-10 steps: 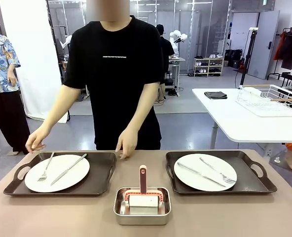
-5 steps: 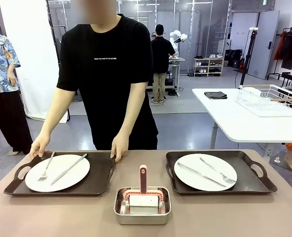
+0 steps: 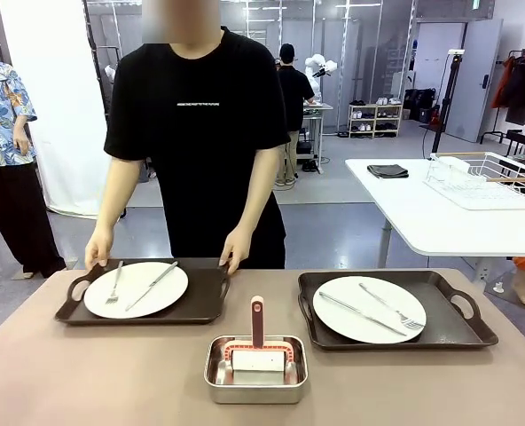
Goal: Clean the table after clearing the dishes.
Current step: When the left (or right) Handle tray is removed, use the left hand (or right hand) to clean the left (or right) side of the table with the Lint Roller.
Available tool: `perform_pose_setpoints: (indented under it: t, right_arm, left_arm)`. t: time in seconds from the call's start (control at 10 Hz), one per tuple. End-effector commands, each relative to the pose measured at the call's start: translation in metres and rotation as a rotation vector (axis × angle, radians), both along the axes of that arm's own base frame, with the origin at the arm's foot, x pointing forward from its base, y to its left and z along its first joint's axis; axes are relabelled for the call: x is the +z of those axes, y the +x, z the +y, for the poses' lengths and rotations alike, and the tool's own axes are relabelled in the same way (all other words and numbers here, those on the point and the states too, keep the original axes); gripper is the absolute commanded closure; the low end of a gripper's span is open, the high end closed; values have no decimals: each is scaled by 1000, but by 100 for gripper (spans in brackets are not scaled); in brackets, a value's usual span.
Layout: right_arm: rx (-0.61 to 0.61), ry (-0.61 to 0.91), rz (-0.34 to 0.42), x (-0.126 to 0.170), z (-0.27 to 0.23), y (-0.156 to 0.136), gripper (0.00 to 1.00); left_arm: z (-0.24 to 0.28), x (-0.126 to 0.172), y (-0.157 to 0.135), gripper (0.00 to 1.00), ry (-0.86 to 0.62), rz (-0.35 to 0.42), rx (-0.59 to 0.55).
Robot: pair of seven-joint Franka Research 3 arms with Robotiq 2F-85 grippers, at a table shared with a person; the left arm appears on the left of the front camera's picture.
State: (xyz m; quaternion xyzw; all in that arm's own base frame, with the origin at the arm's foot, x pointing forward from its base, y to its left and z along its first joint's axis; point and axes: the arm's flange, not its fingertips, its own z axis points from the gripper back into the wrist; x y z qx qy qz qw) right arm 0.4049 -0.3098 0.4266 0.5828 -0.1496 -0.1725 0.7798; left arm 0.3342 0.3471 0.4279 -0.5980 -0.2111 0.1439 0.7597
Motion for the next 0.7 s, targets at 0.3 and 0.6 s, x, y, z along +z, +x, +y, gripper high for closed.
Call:
perform_pose_setpoints:
  t: [0.3, 0.6]
  right_arm:
    - [-3, 2, 4, 3, 0, -1, 0]
    - [-3, 2, 4, 3, 0, -1, 0]
  left_arm:
    - [0, 2, -2, 0, -8, -4, -6]
    - [0, 2, -2, 0, -8, -4, -6]
